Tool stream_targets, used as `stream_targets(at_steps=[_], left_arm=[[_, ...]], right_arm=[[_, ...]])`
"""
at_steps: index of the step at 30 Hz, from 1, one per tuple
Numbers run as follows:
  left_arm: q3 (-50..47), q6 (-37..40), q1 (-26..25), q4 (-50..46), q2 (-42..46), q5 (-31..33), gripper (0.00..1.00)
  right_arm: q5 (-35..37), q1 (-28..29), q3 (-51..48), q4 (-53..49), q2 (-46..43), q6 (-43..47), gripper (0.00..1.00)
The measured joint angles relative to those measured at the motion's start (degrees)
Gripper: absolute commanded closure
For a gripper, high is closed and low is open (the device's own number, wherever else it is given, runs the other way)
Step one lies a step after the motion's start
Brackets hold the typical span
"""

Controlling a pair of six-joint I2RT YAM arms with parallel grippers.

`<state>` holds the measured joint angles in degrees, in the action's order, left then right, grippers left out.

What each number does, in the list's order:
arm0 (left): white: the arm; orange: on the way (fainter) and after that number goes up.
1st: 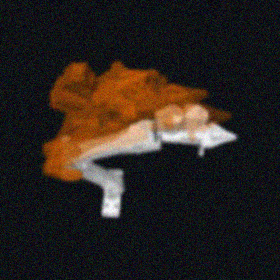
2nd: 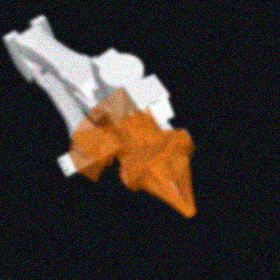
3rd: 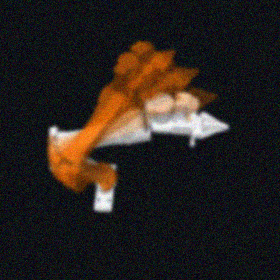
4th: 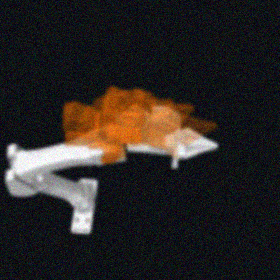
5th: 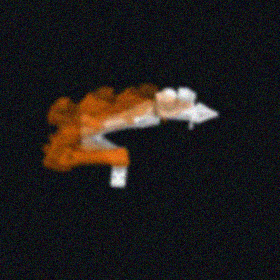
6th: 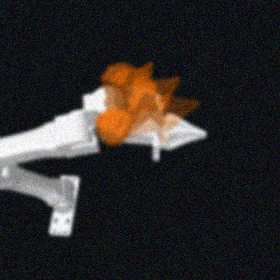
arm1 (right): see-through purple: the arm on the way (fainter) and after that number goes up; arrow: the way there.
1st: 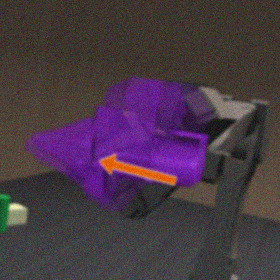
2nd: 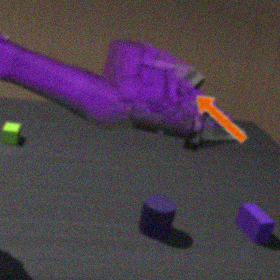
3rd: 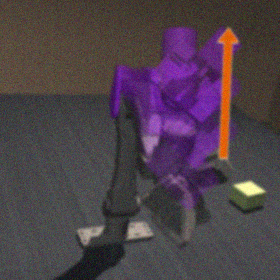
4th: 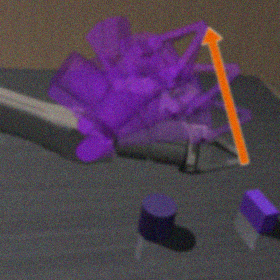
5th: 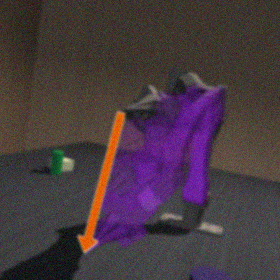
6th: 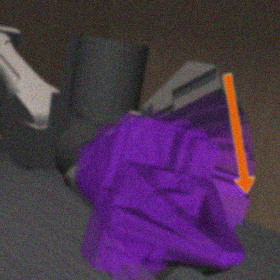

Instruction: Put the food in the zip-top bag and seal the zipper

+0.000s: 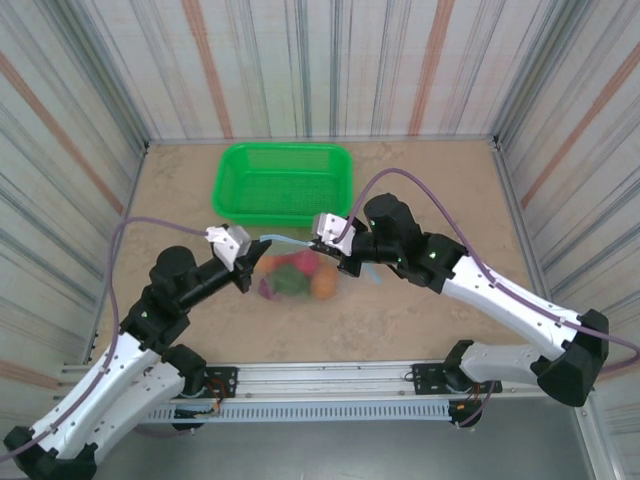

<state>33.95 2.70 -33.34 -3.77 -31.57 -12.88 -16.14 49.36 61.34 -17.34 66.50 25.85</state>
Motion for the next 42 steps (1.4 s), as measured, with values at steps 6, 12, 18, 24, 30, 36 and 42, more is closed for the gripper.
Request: stream_targets(at_steps=[6,12,18,24,30,36,42], left_arm=[[-2.5,-4.6,1.3,-2.7,4.7,9.2,1.0],[-4.4,-8.9,4.7,-5.7,7.1,14.6,1.0],[-4.8,-10.7,6.3,-7.1,9.2,18.2,1.0],[-4.8,-12.0,6.3,-7.3,8.1,16.7,1.0],[-4.0,-13.8,6.4,-11.3,8.2,8.8,1.0],[-0.6,-17.9,6.4,-17.4,11.8,-4.3,1.0],[0.6,-25.8,4.6,-22.8,12.9,-12.5,1.0]], right_arm=[[4.3,-1.3,-5.1,0.0,-4.6,-2.1,1.0],[9.4,-1.7,-9.8,-0.1,-9.0,-5.8,1.0],[15.6,-2.1,-12.5,-1.1,-12.9,-10.1,1.0],[17.5,-2.1,-13.7,-1.6,-16.2,-13.6,1.0],[19.3,-1.0,-13.6,-4.6,-22.9,-16.3,1.0],[20.0,1.3,-9.6,-15.2,-29.8,-21.0,1.0],[19.2,4.0,-7.8,-24.3,-34.6,-28.3,1.0]])
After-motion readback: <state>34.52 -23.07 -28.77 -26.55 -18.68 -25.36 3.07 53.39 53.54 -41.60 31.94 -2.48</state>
